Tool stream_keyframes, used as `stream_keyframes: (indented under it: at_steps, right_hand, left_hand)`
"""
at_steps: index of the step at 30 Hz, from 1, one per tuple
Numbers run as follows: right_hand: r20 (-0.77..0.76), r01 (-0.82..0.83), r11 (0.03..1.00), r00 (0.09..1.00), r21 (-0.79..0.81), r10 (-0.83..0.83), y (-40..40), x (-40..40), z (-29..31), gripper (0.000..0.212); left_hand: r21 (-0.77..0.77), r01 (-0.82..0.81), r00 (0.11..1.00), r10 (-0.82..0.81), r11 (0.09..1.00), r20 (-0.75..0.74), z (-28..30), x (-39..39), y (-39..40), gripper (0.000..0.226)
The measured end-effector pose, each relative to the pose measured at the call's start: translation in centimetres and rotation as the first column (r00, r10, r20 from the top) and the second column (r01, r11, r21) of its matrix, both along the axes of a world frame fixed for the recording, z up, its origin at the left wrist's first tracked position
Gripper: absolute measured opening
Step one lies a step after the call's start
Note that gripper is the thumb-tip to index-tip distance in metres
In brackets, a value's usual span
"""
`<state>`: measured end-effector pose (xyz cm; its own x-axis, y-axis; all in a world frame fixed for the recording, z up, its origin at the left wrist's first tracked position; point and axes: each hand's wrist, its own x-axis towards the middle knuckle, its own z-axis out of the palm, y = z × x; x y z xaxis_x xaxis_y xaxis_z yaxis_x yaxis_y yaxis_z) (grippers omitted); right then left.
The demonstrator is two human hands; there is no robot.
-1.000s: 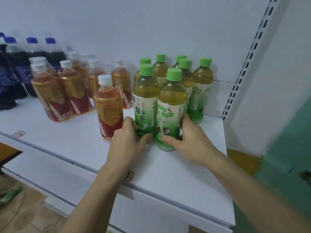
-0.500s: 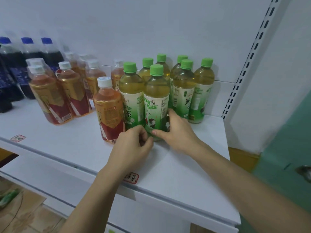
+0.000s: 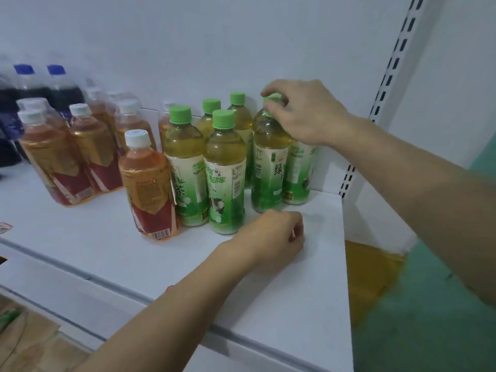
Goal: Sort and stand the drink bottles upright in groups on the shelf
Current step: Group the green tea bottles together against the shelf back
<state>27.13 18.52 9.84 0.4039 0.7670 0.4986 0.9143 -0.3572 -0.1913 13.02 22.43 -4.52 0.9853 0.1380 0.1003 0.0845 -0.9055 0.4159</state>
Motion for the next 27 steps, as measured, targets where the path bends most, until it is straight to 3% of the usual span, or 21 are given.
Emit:
stream_keyframes:
  at_steps: [3,5,9,15,19,24,27]
  right_hand:
    - [0.013,-0.123,0.982,0.992,-0.146,0.126,1.0,0.9,0.4,0.025]
    - [0.071,-0.174,0.975,0.980,-0.135,0.185,0.7,1.5,0.5,0.021]
    - [0.117,-0.269,0.955,0.952,-0.124,0.283,0.1,1.0,0.7,0.034]
    - [0.047,-0.362,0.928,0.929,-0.090,0.367,-0.1,-0.8,0.6,0.038]
    - [0.048,-0.381,0.918,0.920,-0.109,0.388,-0.3,-1.4,1.0,0.040]
    - [-0.119,-0.412,0.882,0.911,-0.228,0.394,-1.0,-0.9,2.7,0.058]
    - [-0.121,-0.391,0.911,0.918,-0.132,0.377,0.7,0.6,4.4,0.066]
  left_hand:
    - [0.038,-0.059,0.998,0.058,0.998,0.023,-1.2,0.6,-0.2,0.006]
    - [0.079,-0.084,0.995,0.080,0.993,0.056,-1.5,0.7,-0.6,0.006]
    - [0.154,-0.043,0.998,0.036,0.987,0.050,-0.7,1.0,-1.5,0.007]
    - [0.354,0.110,0.993,-0.087,0.929,-0.083,-0.7,2.9,-5.4,0.032]
    - [0.300,0.078,0.994,-0.049,0.951,-0.102,-0.1,5.1,-5.3,0.013]
    - [0.256,0.058,0.998,-0.060,0.965,0.003,-1.3,5.3,-4.7,0.011]
    - [0.217,0.040,0.996,-0.055,0.975,0.064,-1.6,5.2,-4.4,0.010]
